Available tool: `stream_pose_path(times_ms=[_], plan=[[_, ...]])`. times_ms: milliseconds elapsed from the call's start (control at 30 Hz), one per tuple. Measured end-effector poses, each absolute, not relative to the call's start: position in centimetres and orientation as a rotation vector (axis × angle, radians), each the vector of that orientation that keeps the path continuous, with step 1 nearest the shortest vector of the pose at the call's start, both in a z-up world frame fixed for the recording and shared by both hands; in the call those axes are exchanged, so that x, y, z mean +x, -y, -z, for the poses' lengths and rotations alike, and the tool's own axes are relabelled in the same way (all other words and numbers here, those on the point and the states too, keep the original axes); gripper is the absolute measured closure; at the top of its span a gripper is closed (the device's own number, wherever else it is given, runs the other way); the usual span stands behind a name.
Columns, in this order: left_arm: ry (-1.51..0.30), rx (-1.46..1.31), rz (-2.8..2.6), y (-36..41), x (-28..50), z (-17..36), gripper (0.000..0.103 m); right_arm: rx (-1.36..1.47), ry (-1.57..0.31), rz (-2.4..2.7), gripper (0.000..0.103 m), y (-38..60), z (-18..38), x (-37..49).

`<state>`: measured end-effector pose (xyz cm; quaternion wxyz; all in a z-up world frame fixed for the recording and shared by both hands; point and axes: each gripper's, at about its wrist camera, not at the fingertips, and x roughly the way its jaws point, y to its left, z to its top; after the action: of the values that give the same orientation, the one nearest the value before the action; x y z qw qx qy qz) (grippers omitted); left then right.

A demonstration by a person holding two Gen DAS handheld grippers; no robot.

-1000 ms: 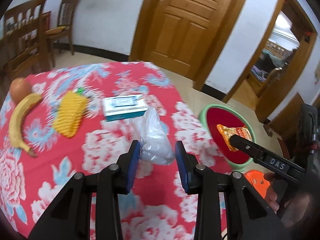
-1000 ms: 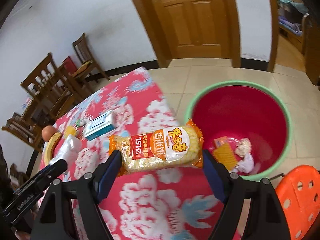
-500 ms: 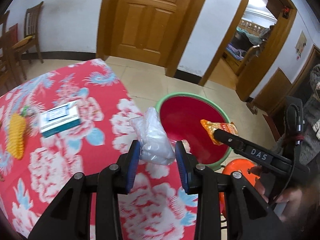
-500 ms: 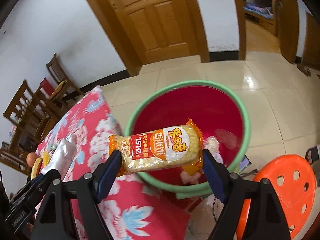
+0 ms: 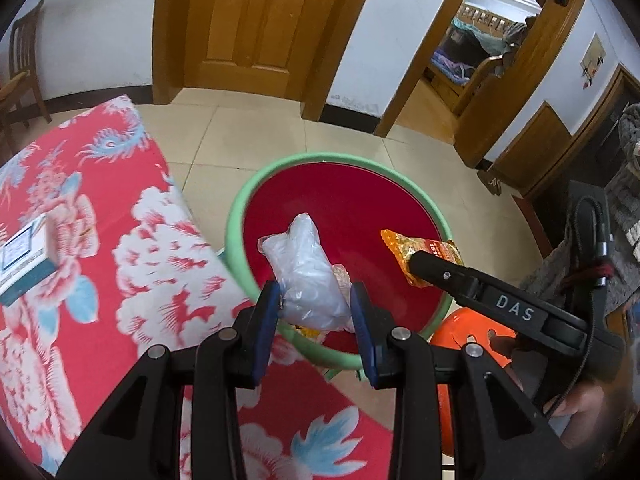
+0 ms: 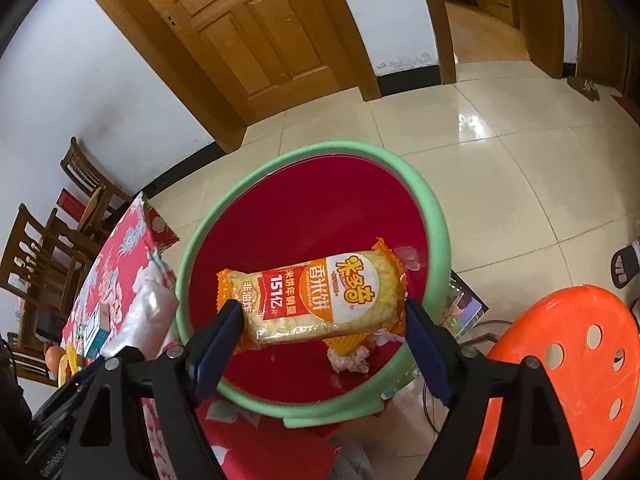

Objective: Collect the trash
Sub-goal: 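Carry the bag and snack packet over the bucket and open both tools, then move both tools back over the table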

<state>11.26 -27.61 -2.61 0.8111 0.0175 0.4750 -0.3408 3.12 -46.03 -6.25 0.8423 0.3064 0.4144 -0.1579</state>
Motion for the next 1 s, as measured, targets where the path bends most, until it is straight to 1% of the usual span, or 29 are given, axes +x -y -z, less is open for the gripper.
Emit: stream_pose_path(times_ms=[167, 233, 300, 500, 600, 1000], plan=[[-1.020, 0.044, 0.724, 28.6, 11.4, 3.1, 0.066, 0.658, -0.876, 0.331, 0.019, 47.1, 6.6, 3.2], [-1.023, 0.045, 0.726, 28.8, 11.4, 3.1, 0.059, 0.661, -0.877, 0.331, 0.019, 47.3, 6.7, 3.3], [-1.023, 0.050, 0.715, 28.9, 11.4, 3.1, 0.056, 0.665, -0.876, 0.329, 0.018, 47.7, 6.9, 3.5], [-1.002, 0.049, 0.690, 28.2, 11.3, 2.5, 0.056, 0.670, -0.871, 0.319, 0.018, 47.8, 6.8, 3.2], [-0.995, 0.045, 0.664, 27.2, 11.2, 2.0, 0.053, 0.667, -0.869, 0.317, 0.018, 47.6, 6.6, 2.9], [-0.938, 0.008, 0.571, 22.0, 10.6, -0.3, 0.052, 0.628, -0.838, 0.246, 0.017, 44.3, 4.1, 2.5]])
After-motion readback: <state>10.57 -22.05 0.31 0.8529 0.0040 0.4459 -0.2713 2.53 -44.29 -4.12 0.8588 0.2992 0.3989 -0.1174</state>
